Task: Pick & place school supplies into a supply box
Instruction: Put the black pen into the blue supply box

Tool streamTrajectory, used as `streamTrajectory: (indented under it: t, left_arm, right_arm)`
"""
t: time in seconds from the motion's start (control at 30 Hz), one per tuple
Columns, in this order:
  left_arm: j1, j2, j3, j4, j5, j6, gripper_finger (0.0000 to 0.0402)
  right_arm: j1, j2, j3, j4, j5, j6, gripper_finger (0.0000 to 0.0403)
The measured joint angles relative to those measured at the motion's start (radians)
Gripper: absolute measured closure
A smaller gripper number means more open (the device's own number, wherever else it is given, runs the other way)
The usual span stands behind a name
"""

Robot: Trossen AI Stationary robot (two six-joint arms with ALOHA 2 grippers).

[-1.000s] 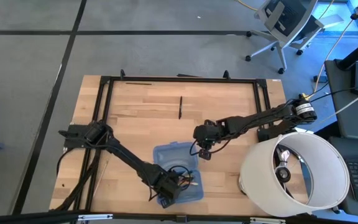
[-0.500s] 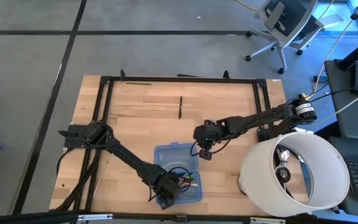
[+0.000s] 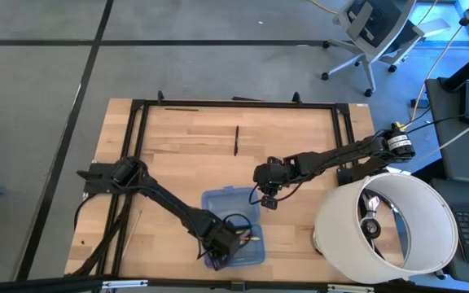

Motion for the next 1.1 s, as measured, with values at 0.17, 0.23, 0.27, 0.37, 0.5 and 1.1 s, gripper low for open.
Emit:
streamTrajectory:
  t: [0.17,0.23,0.27,0.37,0.5,1.1]
  left_arm:
    - [0.012,-0.042,0.000,-0.005,-0.002,0.039,0.0258]
    - [0.017,-0.061,0.000,-0.005,-0.002,0.067,0.0258]
    - [0.019,-0.070,0.000,-0.008,-0.003,0.087,0.0257]
    - [0.030,-0.111,0.000,-0.060,-0.018,0.140,0.0256]
    - [0.046,-0.200,0.000,-0.215,-0.147,0.181,0.0257]
    - [-0.003,-0.543,-0.055,-0.464,-0.666,0.185,0.0254]
  right_arm:
    - [0.000,0.000,0.000,0.000,0.000,0.000,0.0342]
    - [0.000,0.000,0.000,0.000,0.000,0.000,0.0342]
    - [0.000,0.000,0.000,0.000,0.000,0.000,0.0342]
    - [0.000,0.000,0.000,0.000,0.000,0.000,0.0342]
    - [0.000,0.000,0.000,0.016,0.000,0.003,0.0342]
    - [-0.087,0.009,0.002,0.264,0.110,0.350,0.0342]
